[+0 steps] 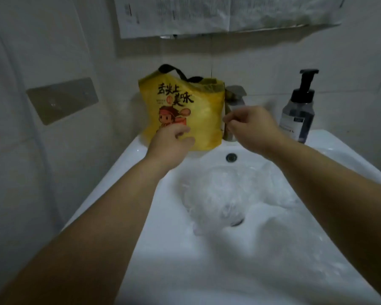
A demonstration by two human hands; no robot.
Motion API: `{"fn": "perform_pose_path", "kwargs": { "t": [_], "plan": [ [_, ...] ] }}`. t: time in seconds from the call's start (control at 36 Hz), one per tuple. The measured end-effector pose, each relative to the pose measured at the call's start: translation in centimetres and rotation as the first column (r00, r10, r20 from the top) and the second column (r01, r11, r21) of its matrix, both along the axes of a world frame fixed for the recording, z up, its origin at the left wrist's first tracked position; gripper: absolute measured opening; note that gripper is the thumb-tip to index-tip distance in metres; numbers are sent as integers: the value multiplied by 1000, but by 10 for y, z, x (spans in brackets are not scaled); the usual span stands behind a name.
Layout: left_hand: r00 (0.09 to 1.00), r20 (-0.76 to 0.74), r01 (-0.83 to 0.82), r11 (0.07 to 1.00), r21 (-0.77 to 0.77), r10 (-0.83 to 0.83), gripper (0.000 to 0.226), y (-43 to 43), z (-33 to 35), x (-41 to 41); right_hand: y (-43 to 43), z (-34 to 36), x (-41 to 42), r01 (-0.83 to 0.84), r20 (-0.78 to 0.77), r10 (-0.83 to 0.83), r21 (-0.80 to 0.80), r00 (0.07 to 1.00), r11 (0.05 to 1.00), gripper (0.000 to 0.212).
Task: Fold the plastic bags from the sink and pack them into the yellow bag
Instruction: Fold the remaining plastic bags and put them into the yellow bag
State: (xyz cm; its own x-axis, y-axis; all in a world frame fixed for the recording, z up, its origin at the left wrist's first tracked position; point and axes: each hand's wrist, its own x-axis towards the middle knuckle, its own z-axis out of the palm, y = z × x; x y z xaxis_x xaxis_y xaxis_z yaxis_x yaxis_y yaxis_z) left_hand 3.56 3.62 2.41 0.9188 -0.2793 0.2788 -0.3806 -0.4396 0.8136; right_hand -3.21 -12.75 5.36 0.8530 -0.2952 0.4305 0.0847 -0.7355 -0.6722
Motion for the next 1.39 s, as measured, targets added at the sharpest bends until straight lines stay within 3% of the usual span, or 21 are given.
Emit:
{"fn": "perform_pose_path", "kwargs": {
  "t": [0.11,0.22,0.31,0.39,0.47,0.5,0.58,0.64,0.69,0.78,0.83,0.89,0.94,0.97,1.0,1.06,1.08,1.17,1.28,1.33,1.39],
  "plan": [
    [990,-124,81,986,147,-63,39,-4,-29,-18,3,-34,-11,19,-230,-9,42,973,999,27],
    [989,-132,103,940,326,-63,36,-16,-75,-37,0,-81,-21,39,-467,8,91,884,995,29],
    [953,-213,301,774,557,-216,33,-27,-98,-43,-8,-100,-24,47,-568,8,82,823,995,27],
    [870,-392,491,596,635,-298,37,-35,-101,-48,-14,-106,-22,-22,-616,20,4,787,1000,32],
    [817,-488,575,372,728,-308,41,-39,-104,-48,-15,-113,-21,-166,-708,56,-87,704,982,47],
    [821,-482,567,343,749,-305,41,-39,-104,-46,-16,-115,-20,-208,-742,58,-111,668,972,55],
    [872,-382,479,375,794,-306,40,-37,-108,-40,-16,-119,-18,-301,-813,88,-110,576,947,85],
    [876,-375,464,324,824,-303,50,-35,-113,-38,-13,-120,-15,-351,-836,106,-108,538,930,98],
    [863,-424,490,247,836,-276,55,-35,-118,-39,-8,-122,-13,-394,-847,101,-134,522,909,102],
    [861,-405,465,151,872,-309,39,-35,-120,-40,-1,-122,-14,-492,-879,41,-227,475,841,95],
    [878,-336,427,239,872,-342,28,-35,-115,-37,4,-120,-19,-499,-893,30,-222,448,837,89],
    [908,-244,397,517,758,-340,22,-35,-108,-31,7,-116,-23,-479,-879,26,-235,476,846,73],
    [939,-216,338,833,437,-267,14,-33,-96,-25,8,-112,-24,-432,-813,57,-248,580,867,33],
    [941,-250,283,935,213,-228,13,-32,-90,-23,7,-109,-25,-382,-759,85,-225,646,896,22],
    [937,-289,204,979,4,-194,15,-30,-84,-22,5,-105,-25,-319,-692,131,-150,710,936,22],
    [911,-368,53,938,-342,-186,14,-23,-73,-21,-2,-97,-24,-149,-534,247,221,809,964,19],
    [885,-404,20,887,-461,-230,10,-20,-69,-22,-4,-92,-26,-85,-443,285,418,850,904,15],
    [817,-465,29,830,-557,-340,58,-9,-59,-21,-7,-82,-28,-30,-242,321,755,915,655,21],
    [781,-478,203,887,-415,-402,53,-4,-64,-26,-5,-77,-30,-20,-140,288,873,947,488,24],
    [800,-474,235,919,-315,-367,31,-6,-69,-29,-8,-78,-29,7,-146,262,885,954,466,23],
    [821,-458,207,925,-319,-341,14,-7,-70,-30,-11,-81,-30,63,-203,219,854,954,516,21]
  ]
}}
